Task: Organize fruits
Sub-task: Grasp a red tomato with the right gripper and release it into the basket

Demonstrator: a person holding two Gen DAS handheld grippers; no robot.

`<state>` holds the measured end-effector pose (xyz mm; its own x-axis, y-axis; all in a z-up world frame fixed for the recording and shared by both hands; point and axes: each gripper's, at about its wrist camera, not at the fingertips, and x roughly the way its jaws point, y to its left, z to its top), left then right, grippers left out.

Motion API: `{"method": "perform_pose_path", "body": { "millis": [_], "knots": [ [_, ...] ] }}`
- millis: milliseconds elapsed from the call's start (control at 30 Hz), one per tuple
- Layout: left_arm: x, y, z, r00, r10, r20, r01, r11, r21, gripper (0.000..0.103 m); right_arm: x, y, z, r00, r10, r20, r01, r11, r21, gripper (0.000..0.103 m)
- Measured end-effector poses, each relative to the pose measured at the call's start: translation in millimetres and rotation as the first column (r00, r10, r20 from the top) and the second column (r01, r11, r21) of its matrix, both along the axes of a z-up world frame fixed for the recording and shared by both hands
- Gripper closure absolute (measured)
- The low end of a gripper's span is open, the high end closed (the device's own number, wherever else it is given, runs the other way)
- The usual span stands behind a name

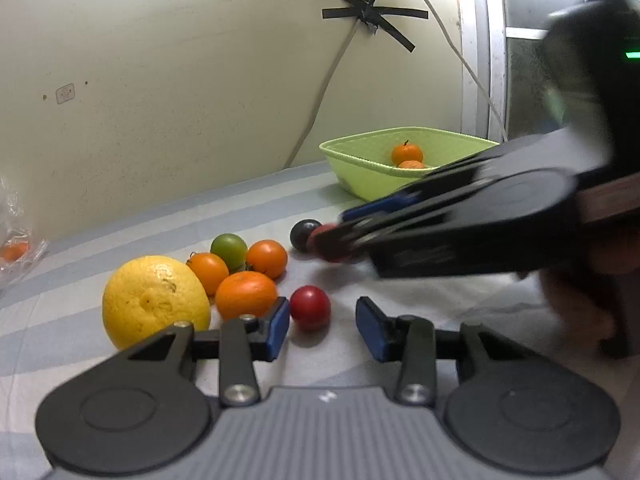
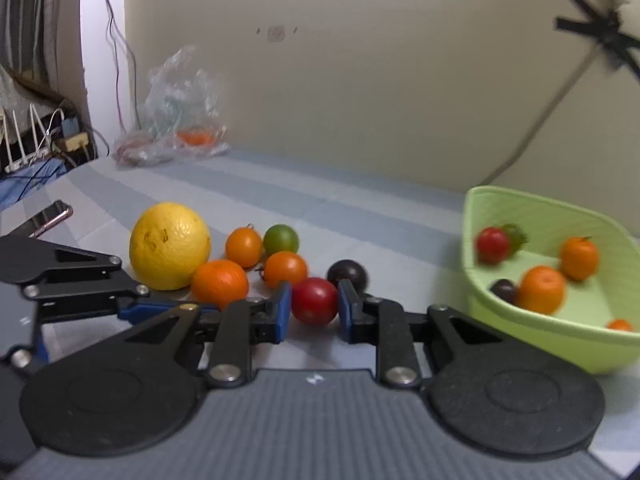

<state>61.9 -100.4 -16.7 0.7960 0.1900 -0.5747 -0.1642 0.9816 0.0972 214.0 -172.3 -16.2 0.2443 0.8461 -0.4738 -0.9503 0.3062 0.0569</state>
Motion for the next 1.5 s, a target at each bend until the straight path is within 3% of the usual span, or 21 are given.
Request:
{"method": "perform_pose_path", "body": {
  "millis": [133, 167, 200, 233, 400, 567, 667, 800, 933, 1100, 1233, 1300, 1333, 1367, 1500],
  "knots": [
    [11, 1, -1, 1.000, 0.000, -0.015, 0.000, 0.999, 0.035, 0.065, 0, -29, 4, 0.999, -0.032, -0.005, 0.032, 0.999, 0.034, 0.076],
    [13, 0, -1, 1.000, 0.005, -0.015, -0.004, 0.999, 0.045, 0.068, -1, -36, 5, 0.999, -0.039, -0.004, 0.039, 0.999, 0.035, 0.076],
    [16, -1, -1, 1.000, 0.017, -0.013, -0.016, 0.998, 0.061, 0.079, 0, -44, 4, 0.999, -0.045, -0.004, 0.045, 0.999, 0.031, 0.076],
    [16, -2, -1, 0.999, 0.033, -0.009, -0.032, 0.997, 0.076, 0.079, -1, -48, 4, 0.999, -0.050, -0.006, 0.050, 0.998, 0.025, 0.076],
    [19, -4, 0, 0.999, 0.041, -0.007, -0.041, 0.998, 0.051, 0.079, 3, -56, -7, 0.998, -0.050, -0.023, 0.049, 0.998, -0.027, 0.072],
    [16, -6, 19, 0.999, -0.014, 0.039, 0.014, 1.000, -0.017, 0.079, 0, -55, -16, 0.998, -0.026, -0.057, 0.024, 0.999, -0.034, 0.072],
    [25, -4, 36, 0.996, -0.053, 0.073, 0.057, 0.997, -0.049, 0.079, 1, -61, -11, 0.998, -0.048, -0.037, 0.048, 0.999, 0.011, 0.072],
    [55, 1, 58, 0.990, -0.086, 0.112, 0.100, 0.987, -0.126, 0.079, 18, -81, 8, 0.989, -0.140, -0.037, 0.144, 0.981, 0.127, 0.072],
    [93, 0, 72, 0.981, -0.118, 0.152, 0.146, 0.972, -0.186, 0.079, 52, -94, 20, 0.958, -0.286, -0.016, 0.284, 0.940, 0.188, 0.072],
    [154, 6, 62, 0.991, -0.102, 0.082, 0.122, 0.943, -0.311, 0.079, 95, -89, 16, 0.931, -0.364, -0.035, 0.365, 0.916, 0.165, 0.071],
    [196, 13, 43, 0.998, -0.067, 0.016, 0.069, 0.935, -0.347, 0.078, 113, -85, 5, 0.919, -0.390, -0.061, 0.395, 0.906, 0.156, 0.069],
    [208, 14, 35, 0.998, -0.055, -0.007, 0.049, 0.933, -0.356, 0.077, 116, -87, 2, 0.914, -0.399, -0.067, 0.405, 0.901, 0.154, 0.063],
    [213, 15, 32, 0.999, -0.049, -0.017, 0.040, 0.933, -0.358, 0.074, 118, -88, 3, 0.913, -0.402, -0.068, 0.407, 0.899, 0.161, 0.054],
    [216, 15, 31, 0.999, -0.042, -0.021, 0.032, 0.933, -0.358, 0.066, 117, -94, 3, 0.910, -0.409, -0.068, 0.415, 0.893, 0.177, 0.052],
    [208, 17, 38, 1.000, -0.026, 0.006, 0.027, 0.930, -0.366, 0.065, 117, -107, 6, 0.897, -0.434, -0.078, 0.441, 0.870, 0.222, 0.052]
  ]
}}
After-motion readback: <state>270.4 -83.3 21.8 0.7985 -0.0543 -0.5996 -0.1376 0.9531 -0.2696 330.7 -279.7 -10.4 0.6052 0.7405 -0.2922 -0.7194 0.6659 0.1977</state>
